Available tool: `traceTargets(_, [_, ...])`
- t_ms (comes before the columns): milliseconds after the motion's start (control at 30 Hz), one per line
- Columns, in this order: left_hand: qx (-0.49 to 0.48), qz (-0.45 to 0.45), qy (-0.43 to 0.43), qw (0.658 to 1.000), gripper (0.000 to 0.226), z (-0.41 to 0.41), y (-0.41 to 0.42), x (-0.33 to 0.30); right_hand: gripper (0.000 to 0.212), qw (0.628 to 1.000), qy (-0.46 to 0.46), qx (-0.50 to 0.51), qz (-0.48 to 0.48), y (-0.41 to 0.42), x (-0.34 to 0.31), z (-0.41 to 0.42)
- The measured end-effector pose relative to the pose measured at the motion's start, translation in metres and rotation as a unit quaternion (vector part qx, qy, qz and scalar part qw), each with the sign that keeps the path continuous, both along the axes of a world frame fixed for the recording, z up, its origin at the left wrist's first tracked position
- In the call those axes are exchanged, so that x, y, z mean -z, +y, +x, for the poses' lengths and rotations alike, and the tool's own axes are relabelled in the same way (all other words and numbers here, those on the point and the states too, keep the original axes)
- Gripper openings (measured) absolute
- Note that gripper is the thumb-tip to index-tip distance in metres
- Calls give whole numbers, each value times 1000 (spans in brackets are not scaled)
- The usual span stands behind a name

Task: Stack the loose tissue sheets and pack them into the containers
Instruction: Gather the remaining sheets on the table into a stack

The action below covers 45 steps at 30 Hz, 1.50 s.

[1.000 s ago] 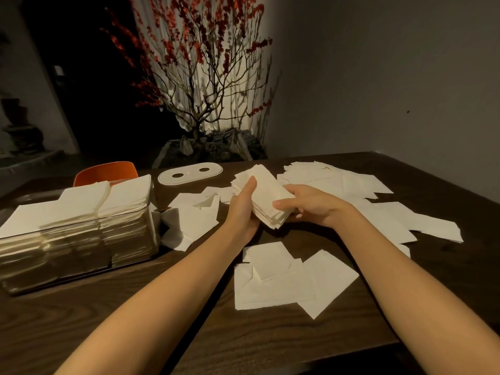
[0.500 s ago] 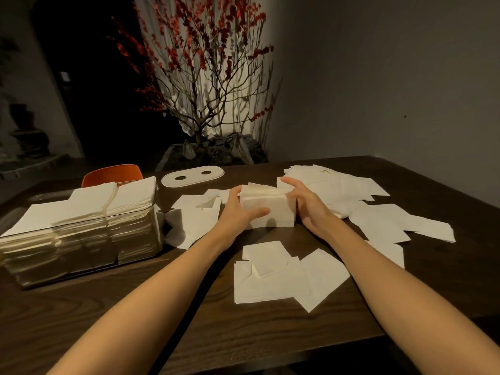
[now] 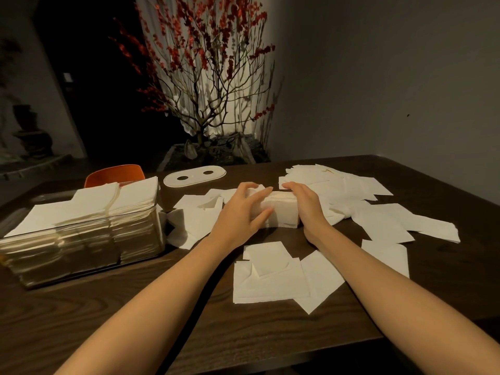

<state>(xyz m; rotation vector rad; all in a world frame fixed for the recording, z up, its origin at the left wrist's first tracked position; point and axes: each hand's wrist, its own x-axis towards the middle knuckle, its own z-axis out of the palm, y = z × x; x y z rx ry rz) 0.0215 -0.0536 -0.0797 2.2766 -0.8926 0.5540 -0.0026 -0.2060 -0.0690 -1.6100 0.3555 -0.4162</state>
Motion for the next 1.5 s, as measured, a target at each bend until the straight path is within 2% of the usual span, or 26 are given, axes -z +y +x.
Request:
traceTargets(100, [-23,-44,30,998,62,-1,0,-3,6,999,6,-28,25,-1,0,0])
traceTargets(167, [-20,-34,27,999,61,-3,0,-3,9,1000,3,-31,0,0,0,1])
traceTargets(267, [-26,-21,25,999,59,-4,-1,-3,11,999,-2,11,-50,2,4,5])
traceTargets(333, [-23,-76,62,995,67,-4,-4,-3,8,998,-7,30,-47,0,5,7])
traceTargets(433, [15,-177,216,960,83,-7,-9,-6,16,999,24,9,-38,-2,4,9])
traceTargets(500, [42,-192,302,933,84,-10,-12,-7,27,999,33,-25,-22,-2,4,8])
traceTargets(667, [57,-239,295,924,77,-8,-17,-6,31,1000,-17,8,-15,-2,5,9])
traceTargets(800, [72,-213,340,913,85,-1,-6,-8,30,998,33,43,-32,-6,4,8])
traceTargets(933, [110,-221,415,876,89,7,2,-9,23,998,46,-21,34,-7,-1,3])
traceTargets(1000, [115,-227,427,868,89,4,-1,-8,26,997,30,-62,46,-4,-4,3])
traceTargets(1100, [86,-249,406,875,89,2,-7,-7,26,995,15,-75,56,-3,-6,2])
traceTargets(1167, [70,-233,350,905,89,4,-5,-7,24,994,20,-68,87,-4,-8,1])
traceTargets(1233, [64,-183,246,950,90,6,1,-5,24,994,28,-59,89,-7,-8,0])
traceTargets(1300, [77,-132,149,977,89,7,4,-3,16,996,24,-65,60,-9,-7,0])
traceTargets(1433, [65,-16,70,995,64,4,4,-4,11,996,-5,-86,14,-9,-8,-1])
traceTargets(1500, [36,16,56,998,61,5,5,-3,12,997,-5,-78,-6,-7,-9,-2])
